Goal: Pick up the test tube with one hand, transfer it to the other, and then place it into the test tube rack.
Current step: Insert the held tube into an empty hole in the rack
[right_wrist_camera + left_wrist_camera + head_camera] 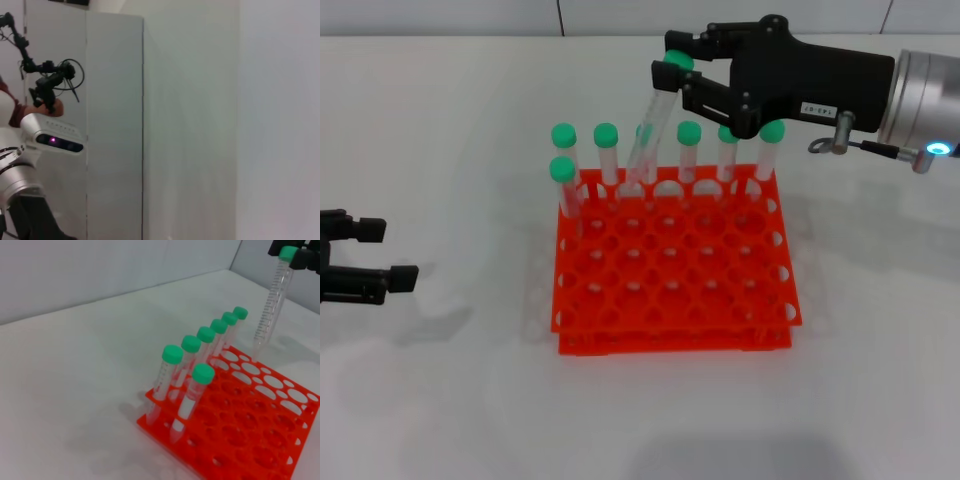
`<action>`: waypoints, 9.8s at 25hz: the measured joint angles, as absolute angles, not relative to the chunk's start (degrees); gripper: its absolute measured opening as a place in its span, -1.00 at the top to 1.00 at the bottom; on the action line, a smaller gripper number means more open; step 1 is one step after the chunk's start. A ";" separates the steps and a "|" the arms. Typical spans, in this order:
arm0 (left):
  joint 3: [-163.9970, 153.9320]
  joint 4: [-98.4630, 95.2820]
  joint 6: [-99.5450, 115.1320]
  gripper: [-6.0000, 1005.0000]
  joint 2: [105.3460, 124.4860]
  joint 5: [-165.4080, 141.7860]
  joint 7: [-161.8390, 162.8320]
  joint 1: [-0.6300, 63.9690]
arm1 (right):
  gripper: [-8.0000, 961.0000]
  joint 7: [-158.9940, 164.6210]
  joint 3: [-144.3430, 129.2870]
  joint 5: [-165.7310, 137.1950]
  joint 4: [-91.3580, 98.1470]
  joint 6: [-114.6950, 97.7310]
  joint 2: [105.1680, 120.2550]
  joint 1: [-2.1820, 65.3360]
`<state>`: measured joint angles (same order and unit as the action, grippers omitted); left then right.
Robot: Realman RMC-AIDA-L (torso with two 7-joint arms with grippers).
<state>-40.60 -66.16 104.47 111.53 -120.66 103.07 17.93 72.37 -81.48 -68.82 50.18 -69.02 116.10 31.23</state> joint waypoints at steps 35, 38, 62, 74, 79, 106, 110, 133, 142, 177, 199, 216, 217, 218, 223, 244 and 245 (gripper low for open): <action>-40.69 -65.09 106.53 -0.77 111.44 -120.32 98.70 19.26 | 0.40 66.47 -90.04 -65.67 51.24 -59.48 115.77 32.19; -40.70 -65.03 106.52 -0.77 111.44 -120.38 98.70 19.09 | 0.40 66.15 -90.23 -66.54 51.24 -59.48 115.75 32.17; -40.88 -62.75 106.61 -0.77 112.00 -120.85 95.81 18.72 | 0.40 66.09 -93.86 -67.32 51.77 -54.28 116.19 32.60; -40.78 -62.75 106.71 -0.77 112.06 -120.85 95.57 18.72 | 0.40 66.09 -93.87 -67.14 51.58 -54.14 116.19 32.28; -40.78 -62.75 106.68 -0.77 112.07 -120.86 95.53 18.72 | 0.40 66.09 -94.26 -67.14 51.27 -54.11 116.19 32.40; -40.78 -61.34 107.31 -0.77 112.15 -120.65 94.21 18.72 | 0.40 65.33 -98.47 -62.98 51.75 -50.32 116.19 32.79; -40.78 -61.34 107.32 -0.77 112.15 -120.65 94.21 18.72 | 0.40 64.90 -98.50 -62.73 51.64 -50.25 116.19 32.79; -40.78 -61.66 107.32 -0.77 111.97 -120.48 94.41 19.00 | 0.40 64.77 -98.53 -62.73 51.86 -49.89 116.19 32.78; -40.78 -61.45 107.08 -0.77 111.97 -120.67 94.24 19.10 | 0.40 64.76 -99.59 -62.38 51.24 -48.38 116.19 33.24; -40.69 -61.26 107.02 -0.77 112.15 -120.85 94.10 18.72 | 0.40 60.39 -103.25 -58.43 48.43 -46.49 116.19 33.51; -40.69 -59.94 106.97 -0.77 112.15 -120.85 93.29 18.73 | 0.41 60.38 -105.32 -58.44 48.61 -45.75 116.19 33.66; -40.69 -59.94 106.96 -0.77 112.14 -120.85 93.25 18.72 | 0.42 60.87 -106.17 -58.44 48.30 -44.99 116.19 34.45; -40.69 -59.94 106.96 -0.77 112.14 -120.85 93.25 18.72 | 0.42 60.89 -106.37 -58.44 48.29 -44.74 116.19 34.51; -40.69 -59.94 106.96 -0.77 112.14 -120.85 93.25 18.72 | 0.42 60.90 -106.58 -58.44 48.28 -44.51 116.19 34.60; -40.69 -59.94 106.96 -0.77 112.14 -120.85 93.25 18.72 | 0.42 61.01 -106.78 -58.44 48.26 -44.25 116.19 34.78; -40.69 -59.75 106.96 -0.77 112.15 -120.85 92.64 18.63 | 0.42 62.49 -107.64 -58.49 48.08 -42.07 116.19 35.06; -40.69 -59.75 106.96 -0.77 112.14 -120.85 92.64 18.63 | 0.42 62.49 -107.65 -58.49 48.08 -42.07 116.19 35.06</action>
